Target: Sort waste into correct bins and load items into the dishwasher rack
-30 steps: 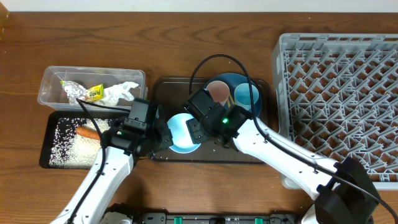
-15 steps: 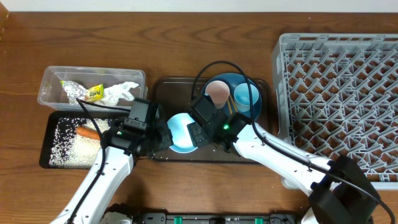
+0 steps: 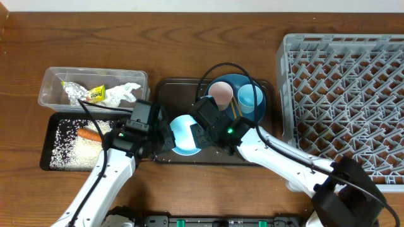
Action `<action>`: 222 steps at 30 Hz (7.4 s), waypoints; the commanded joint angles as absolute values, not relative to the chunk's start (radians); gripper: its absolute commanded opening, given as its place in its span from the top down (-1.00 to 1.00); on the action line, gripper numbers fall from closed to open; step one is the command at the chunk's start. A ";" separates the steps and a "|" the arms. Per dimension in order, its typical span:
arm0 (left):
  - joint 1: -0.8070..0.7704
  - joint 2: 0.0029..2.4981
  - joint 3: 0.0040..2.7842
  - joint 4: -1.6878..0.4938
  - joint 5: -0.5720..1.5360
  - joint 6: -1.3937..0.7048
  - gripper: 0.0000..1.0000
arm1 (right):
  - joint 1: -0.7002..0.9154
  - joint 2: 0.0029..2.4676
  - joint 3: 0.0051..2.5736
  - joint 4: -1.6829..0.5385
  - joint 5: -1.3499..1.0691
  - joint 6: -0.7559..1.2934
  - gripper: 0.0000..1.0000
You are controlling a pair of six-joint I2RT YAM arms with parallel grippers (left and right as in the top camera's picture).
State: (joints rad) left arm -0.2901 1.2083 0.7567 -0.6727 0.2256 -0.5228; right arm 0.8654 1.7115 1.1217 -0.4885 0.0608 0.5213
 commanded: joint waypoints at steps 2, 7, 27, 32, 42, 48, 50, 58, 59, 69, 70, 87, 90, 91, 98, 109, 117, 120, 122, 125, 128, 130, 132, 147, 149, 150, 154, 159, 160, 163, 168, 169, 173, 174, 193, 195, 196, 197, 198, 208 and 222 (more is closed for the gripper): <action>-0.291 1.200 0.752 -0.672 0.224 -0.513 0.88 | 0.859 1.704 1.115 -0.482 0.075 0.547 0.00; -0.291 1.200 0.752 -0.671 0.224 -0.513 0.88 | 0.859 1.704 1.114 -0.463 0.075 0.562 0.16; -0.291 1.200 0.752 -0.669 0.224 -0.513 0.87 | 0.859 1.704 1.105 -0.460 0.076 0.572 0.89; -0.291 1.200 0.752 -0.669 0.224 -0.513 0.88 | 0.858 1.704 1.105 -0.459 0.088 0.571 0.98; -0.291 1.200 0.752 -0.655 0.253 -0.474 0.81 | 0.858 1.704 1.105 -0.463 0.151 0.568 0.97; -0.291 1.199 0.752 -0.649 0.253 -0.468 0.66 | 0.850 1.704 1.105 -0.464 0.161 0.568 0.98; -0.291 1.199 0.752 -0.649 0.253 -0.464 0.38 | 0.847 1.704 1.105 -0.464 0.161 0.568 0.98; -0.291 1.176 0.752 -0.654 0.253 -0.444 0.31 | 0.829 1.699 1.115 -0.464 0.216 0.567 0.98; -0.291 1.163 0.752 -0.657 0.253 -0.437 0.33 | 0.819 1.691 1.122 -0.471 0.229 0.555 0.98; -0.291 1.091 0.752 -0.680 0.138 -0.412 0.22 | 0.665 1.540 1.311 -0.670 0.417 0.353 0.98; -0.291 1.091 0.752 -0.680 0.138 -0.412 0.23 | 0.644 1.519 1.331 -0.689 0.449 0.328 0.98; -0.291 1.092 0.752 -0.679 0.137 -0.412 -0.07 | 0.287 1.312 1.361 -0.667 1.036 -0.222 0.97; -0.291 1.094 0.752 -0.679 0.137 -0.412 -0.15 | 0.210 1.344 1.361 -0.625 1.110 -0.271 0.98; -0.291 1.096 0.752 -0.679 0.137 -0.412 -0.18 | 0.184 1.359 1.361 -0.604 1.129 -0.283 0.97; -0.291 1.108 0.752 -0.675 0.137 -0.412 -0.31 | 0.071 1.474 1.361 -0.403 1.205 -0.442 0.98; -0.291 1.112 0.752 -0.671 0.138 -0.412 -0.33 | 0.001 1.745 1.361 0.007 1.226 -0.757 0.98; -0.291 1.112 0.752 -0.671 0.137 -0.412 -0.33 | 0.001 1.939 1.361 0.116 1.211 -0.791 0.98; -0.291 1.112 0.752 -0.670 0.137 -0.412 -0.33 | 0.002 1.995 1.361 0.116 1.212 -0.791 0.98; -0.291 1.112 0.752 -0.670 0.137 -0.412 -0.33 | 0.010 2.021 1.361 0.115 1.212 -0.791 0.97; -0.291 1.112 0.752 -0.670 0.137 -0.412 -0.33 | 0.033 2.044 1.361 0.115 1.212 -0.793 0.97; -0.291 1.112 0.752 -0.670 0.137 -0.412 -0.33 | 0.065 2.048 1.361 0.116 1.211 -0.795 0.98; -0.291 1.112 0.752 -0.671 0.137 -0.412 -0.33 | 0.084 2.048 1.361 0.116 1.212 -0.795 0.98; -0.291 1.112 0.752 -0.671 0.137 -0.412 -0.33 | 0.096 2.048 1.361 0.110 1.212 -0.795 0.84; -0.291 1.112 0.752 -0.671 0.137 -0.412 -0.33 | 0.139 2.033 1.361 0.060 1.227 -0.854 -0.35; -0.291 1.112 0.752 -0.671 0.137 -0.412 -0.33 | 0.146 2.025 1.361 0.059 1.227 -0.853 -0.47; -0.291 1.112 0.752 -0.671 0.137 -0.412 -0.33 | 0.151 2.022 1.361 0.057 1.227 -0.854 -0.52; -0.291 1.112 0.752 -0.671 0.137 -0.412 -0.33 | 0.183 2.019 1.361 0.005 1.225 -0.842 -0.75; -0.291 1.112 0.752 -0.672 0.137 -0.412 -0.33 | 0.222 2.019 1.361 -0.116 1.190 -0.766 -0.84; -0.291 1.112 0.752 -0.672 0.137 -0.412 -0.33 | 0.229 2.019 1.361 -0.146 1.177 -0.746 -0.86; -0.291 1.112 0.752 -0.672 0.137 -0.412 -0.33 | 0.246 2.019 1.361 -0.232 1.158 -0.667 -0.88; -0.291 1.112 0.752 -0.672 0.137 -0.412 -0.33 | 0.250 2.001 1.361 -0.322 1.131 -0.562 -0.86; -0.291 1.112 0.752 -0.672 0.137 -0.412 -0.33 | 0.250 1.990 1.361 -0.339 1.115 -0.548 -0.84; -0.291 1.112 0.752 -0.672 0.137 -0.412 -0.33 | 0.250 1.905 1.361 -0.411 1.021 -0.467 -0.80; -0.291 1.112 0.752 -0.672 0.137 -0.412 -0.33 | 0.250 1.874 1.361 -0.431 0.985 -0.444 -0.80; -0.291 1.119 0.752 -0.668 0.138 -0.412 -0.32 | 0.249 1.347 1.361 -1.137 0.035 0.126 -0.28; -0.291 1.119 0.752 -0.665 0.138 -0.412 -0.32 | 0.249 1.337 1.361 -1.148 0.043 0.126 -0.31; -0.291 1.119 0.752 -0.664 0.137 -0.412 -0.32 | 0.249 1.335 1.361 -1.146 0.048 0.126 -0.32; -0.291 1.119 0.752 -0.661 0.138 -0.412 -0.32 | 0.249 1.334 1.361 -1.143 0.048 0.126 -0.33; -0.291 1.119 0.752 -0.657 0.138 -0.412 -0.32 | 0.249 1.334 1.361 -1.142 0.048 0.127 -0.33; -0.291 1.119 0.752 -0.649 0.137 -0.412 -0.33 | 0.252 1.345 1.352 -1.144 -0.167 0.239 0.06; -0.291 1.119 0.752 -0.651 0.116 -0.411 -0.33 | 0.470 1.441 1.164 -0.880 -0.191 0.243 0.87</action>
State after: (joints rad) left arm -0.2901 1.1118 0.7567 -0.6495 0.1486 -0.4179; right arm 0.4267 1.4185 1.1923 -0.9089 -0.1936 0.2348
